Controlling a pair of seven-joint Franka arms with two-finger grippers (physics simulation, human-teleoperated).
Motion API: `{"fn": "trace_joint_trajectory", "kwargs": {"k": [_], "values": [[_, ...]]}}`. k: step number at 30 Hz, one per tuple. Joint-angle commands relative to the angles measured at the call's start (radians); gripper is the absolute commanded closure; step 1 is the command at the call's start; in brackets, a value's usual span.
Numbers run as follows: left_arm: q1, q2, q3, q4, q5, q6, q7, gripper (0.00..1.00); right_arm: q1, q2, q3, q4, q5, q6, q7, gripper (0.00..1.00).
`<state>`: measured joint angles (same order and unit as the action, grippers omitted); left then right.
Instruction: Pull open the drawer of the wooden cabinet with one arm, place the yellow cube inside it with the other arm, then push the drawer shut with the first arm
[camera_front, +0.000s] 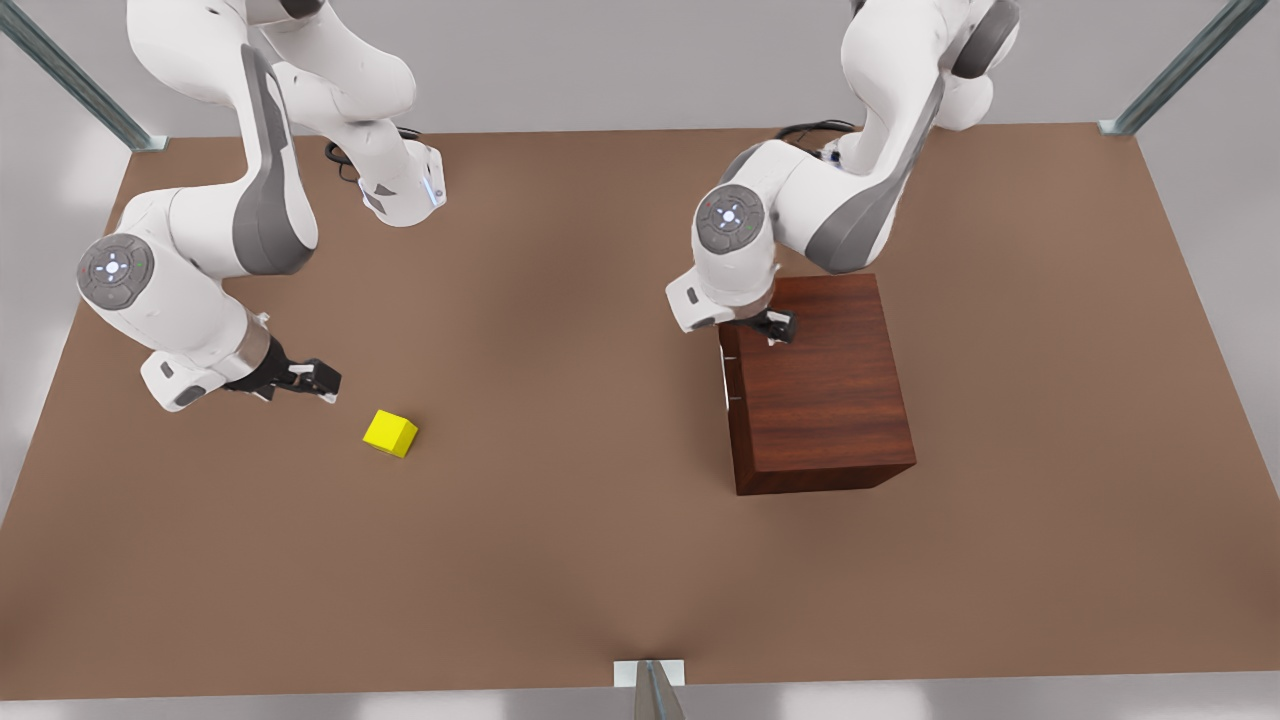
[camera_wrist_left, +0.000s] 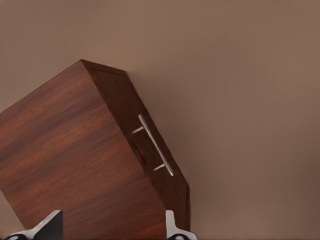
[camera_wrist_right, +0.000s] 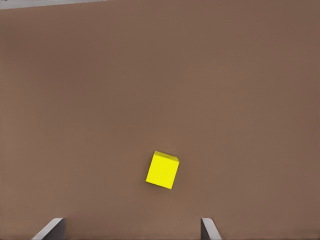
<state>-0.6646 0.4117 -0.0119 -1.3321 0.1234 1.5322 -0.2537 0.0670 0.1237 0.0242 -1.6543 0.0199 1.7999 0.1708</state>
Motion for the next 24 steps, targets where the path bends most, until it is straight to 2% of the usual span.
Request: {"fn": "trace_joint_trajectory", "kwargs": {"k": [1,4,7,24], "values": [[0.002,0.045,0.003,-0.010,0.024,0.091,-0.621,0.00,-0.015,0.001,-0.001,0.010,0.000,-0.011,0.289,0.00],[0.014,0.124,0.003,-0.012,-0.036,0.213,-0.771,0.00,-0.036,0.025,-0.012,0.008,0.014,-0.008,0.300,0.00],[-0.039,0.170,0.001,-0.007,0.019,0.252,-0.898,0.00,-0.030,0.034,-0.009,0.016,0.012,-0.010,0.369,0.00],[-0.095,0.225,0.003,-0.090,0.193,0.306,-0.990,0.00,-0.026,0.045,-0.003,0.018,0.011,-0.010,0.392,0.00]]}}
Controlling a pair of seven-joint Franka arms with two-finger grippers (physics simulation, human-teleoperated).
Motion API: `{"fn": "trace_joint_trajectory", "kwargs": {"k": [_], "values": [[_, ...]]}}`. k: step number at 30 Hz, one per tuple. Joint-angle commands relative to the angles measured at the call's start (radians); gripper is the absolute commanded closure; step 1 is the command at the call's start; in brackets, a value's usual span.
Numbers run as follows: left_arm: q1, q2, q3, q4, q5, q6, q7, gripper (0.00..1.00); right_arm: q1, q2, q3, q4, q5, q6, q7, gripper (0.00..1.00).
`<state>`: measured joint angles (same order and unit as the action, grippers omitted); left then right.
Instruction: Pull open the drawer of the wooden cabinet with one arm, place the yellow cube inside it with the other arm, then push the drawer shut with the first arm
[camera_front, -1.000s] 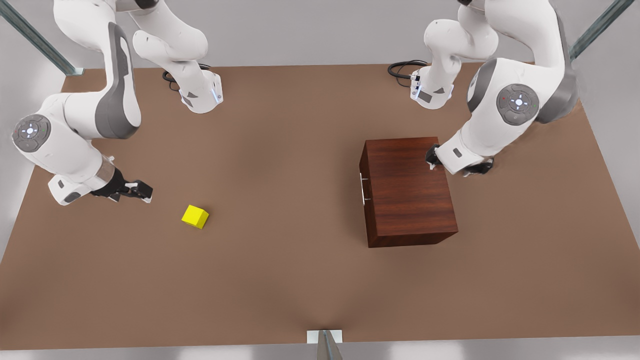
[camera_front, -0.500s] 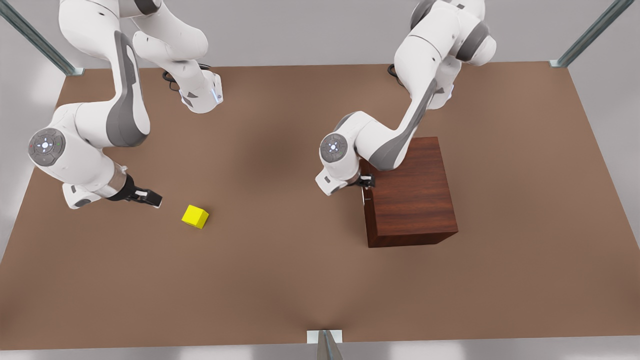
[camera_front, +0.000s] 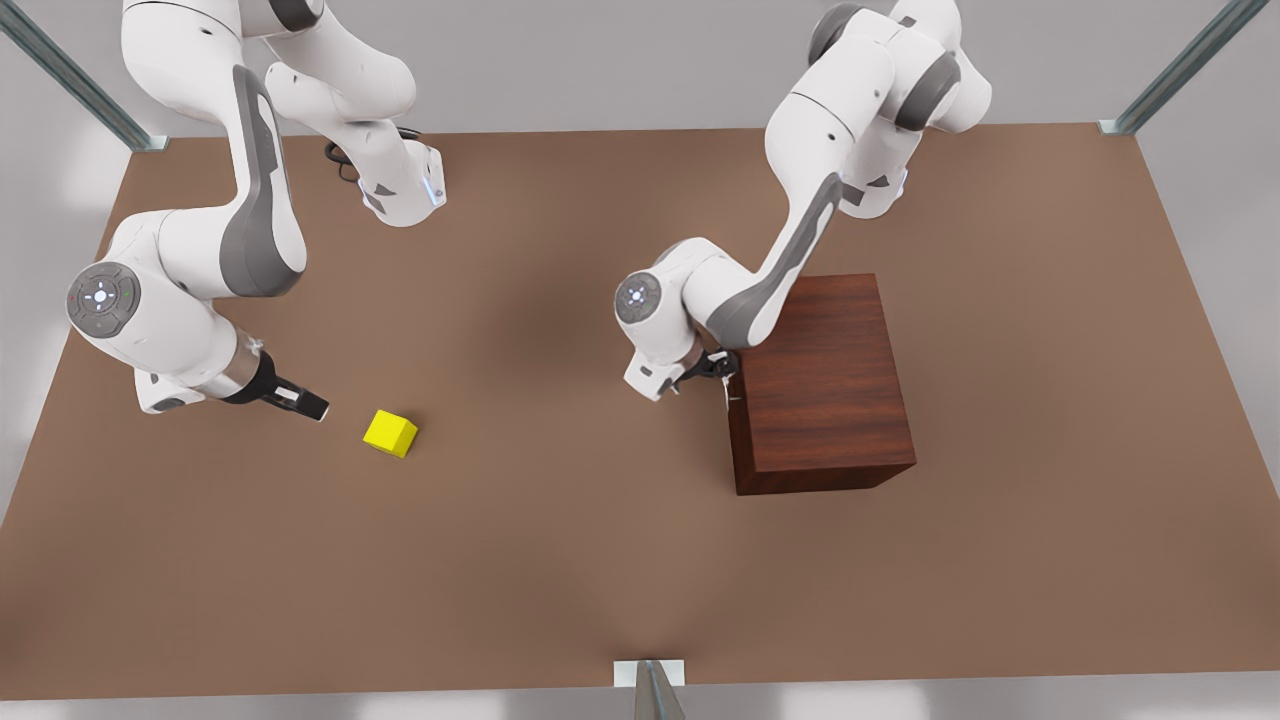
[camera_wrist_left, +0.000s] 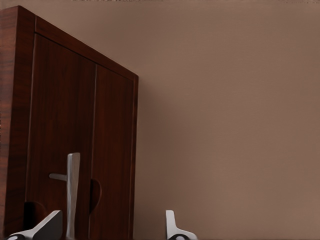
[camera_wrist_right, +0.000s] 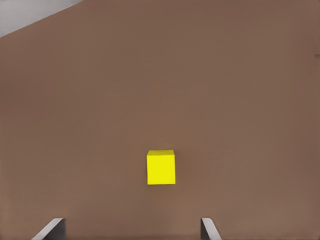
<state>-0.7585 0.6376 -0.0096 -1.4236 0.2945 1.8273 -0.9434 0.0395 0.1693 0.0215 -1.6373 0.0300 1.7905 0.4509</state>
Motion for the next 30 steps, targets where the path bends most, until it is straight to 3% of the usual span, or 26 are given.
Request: {"fn": "trace_joint_trajectory", "kwargs": {"k": [1,22,30], "values": [[-0.002,-0.001,0.000,-0.008,0.045,0.010,-0.302,0.00,0.000,-0.001,0.000,0.000,0.001,0.000,0.111,0.00],[-0.067,0.057,-0.006,0.017,0.095,0.099,-0.351,0.00,0.000,0.006,0.000,0.002,-0.001,0.000,0.111,0.00],[-0.087,0.145,-0.004,0.156,0.094,0.098,-0.360,0.00,0.000,0.006,0.000,0.002,-0.001,0.000,0.111,0.00]]}}
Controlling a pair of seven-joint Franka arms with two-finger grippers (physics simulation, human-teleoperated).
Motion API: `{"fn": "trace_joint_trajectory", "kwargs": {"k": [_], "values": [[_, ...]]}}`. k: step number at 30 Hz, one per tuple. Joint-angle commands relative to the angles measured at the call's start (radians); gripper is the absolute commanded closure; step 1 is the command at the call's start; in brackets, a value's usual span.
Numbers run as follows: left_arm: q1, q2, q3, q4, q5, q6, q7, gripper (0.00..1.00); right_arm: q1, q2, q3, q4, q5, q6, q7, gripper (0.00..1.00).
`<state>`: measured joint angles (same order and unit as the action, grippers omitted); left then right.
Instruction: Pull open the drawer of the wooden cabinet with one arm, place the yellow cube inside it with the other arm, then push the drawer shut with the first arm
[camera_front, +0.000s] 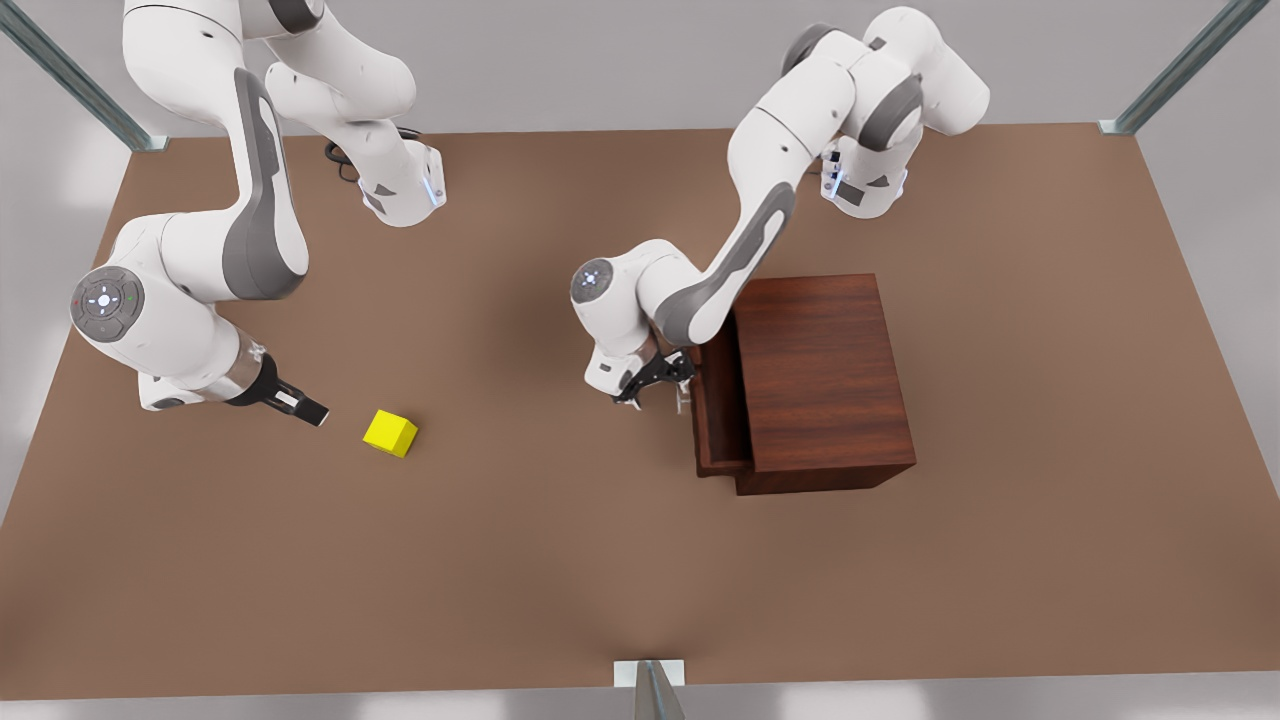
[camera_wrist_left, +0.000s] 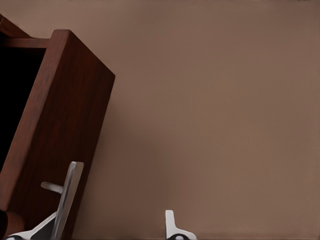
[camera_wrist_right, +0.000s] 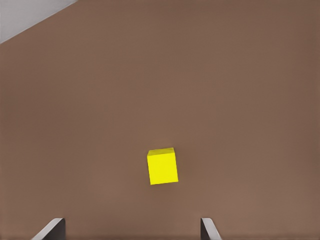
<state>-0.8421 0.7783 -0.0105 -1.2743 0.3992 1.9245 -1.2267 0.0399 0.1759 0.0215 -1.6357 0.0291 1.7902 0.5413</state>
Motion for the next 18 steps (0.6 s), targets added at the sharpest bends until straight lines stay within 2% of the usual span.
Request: {"fn": "trace_joint_trajectory", "kwargs": {"k": [1,13,14,16,18], "values": [[-0.005,0.010,-0.003,0.023,-0.011,-0.001,-0.077,0.00,0.000,-0.001,0.000,0.000,0.002,0.000,0.020,0.00],[-0.046,0.078,-0.005,0.134,-0.014,-0.027,-0.123,0.00,0.000,-0.001,0.000,0.002,0.000,0.000,0.020,0.00],[-0.055,0.078,-0.006,0.159,-0.016,-0.074,-0.120,0.00,0.000,0.002,0.000,0.002,0.002,0.000,0.020,0.00],[-0.071,0.004,-0.072,0.315,-0.017,-0.390,-0.007,0.00,0.000,0.002,0.000,0.002,0.002,0.000,0.020,0.00],[-0.083,-0.059,-0.082,0.317,-0.010,-0.467,0.055,0.00,0.000,0.002,0.000,0.002,0.002,0.000,0.020,0.00]]}}
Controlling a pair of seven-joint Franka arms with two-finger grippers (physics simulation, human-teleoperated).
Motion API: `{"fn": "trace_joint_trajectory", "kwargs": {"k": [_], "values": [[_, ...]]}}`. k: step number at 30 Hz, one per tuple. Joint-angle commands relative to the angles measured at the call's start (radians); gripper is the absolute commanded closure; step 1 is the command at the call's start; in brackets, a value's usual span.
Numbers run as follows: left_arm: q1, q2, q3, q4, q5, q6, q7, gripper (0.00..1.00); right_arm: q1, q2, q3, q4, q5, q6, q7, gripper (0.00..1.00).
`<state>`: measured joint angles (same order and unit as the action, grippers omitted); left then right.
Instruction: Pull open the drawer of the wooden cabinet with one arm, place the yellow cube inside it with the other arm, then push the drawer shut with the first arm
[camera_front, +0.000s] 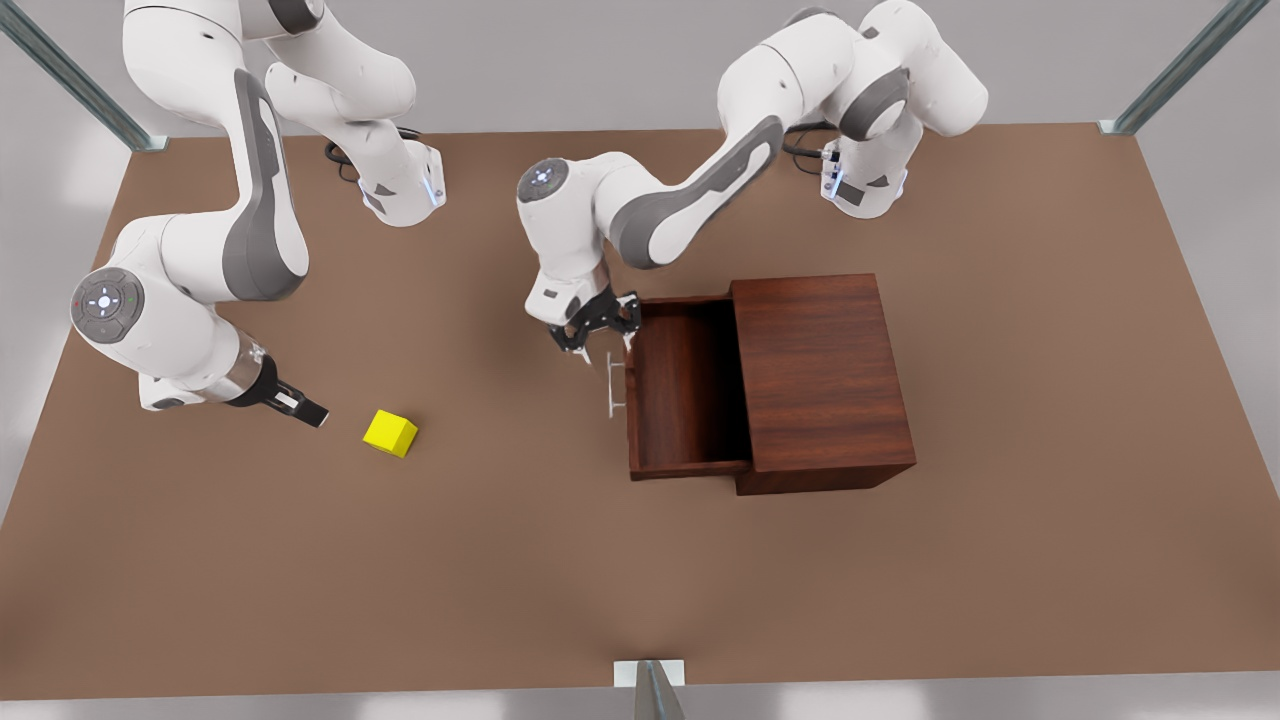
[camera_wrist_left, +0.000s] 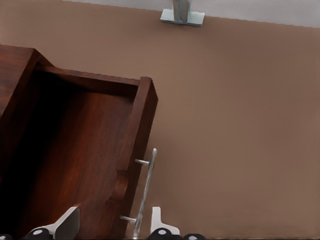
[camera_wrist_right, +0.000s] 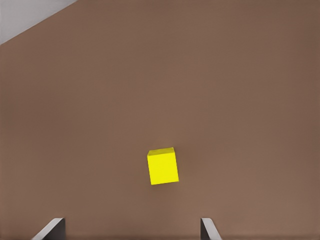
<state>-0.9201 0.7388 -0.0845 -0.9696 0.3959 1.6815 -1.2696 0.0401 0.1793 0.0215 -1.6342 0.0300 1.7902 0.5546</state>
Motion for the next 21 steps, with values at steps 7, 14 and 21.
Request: {"fn": "trace_joint_trajectory", "kwargs": {"k": [7,14,21], "values": [[0.851,-0.443,0.017,-0.384,-0.514,-0.123,1.079,0.00,0.109,0.124,0.018,0.046,-0.001,0.029,0.180,0.00],[0.842,-0.608,0.038,-0.636,-0.437,0.047,1.000,0.00,0.000,0.238,0.014,-0.030,0.002,0.270,0.090,0.00],[0.848,-0.588,0.043,-0.630,-0.437,0.052,1.000,0.00,0.006,0.155,0.043,-0.322,-0.051,0.486,0.056,0.00]]}}
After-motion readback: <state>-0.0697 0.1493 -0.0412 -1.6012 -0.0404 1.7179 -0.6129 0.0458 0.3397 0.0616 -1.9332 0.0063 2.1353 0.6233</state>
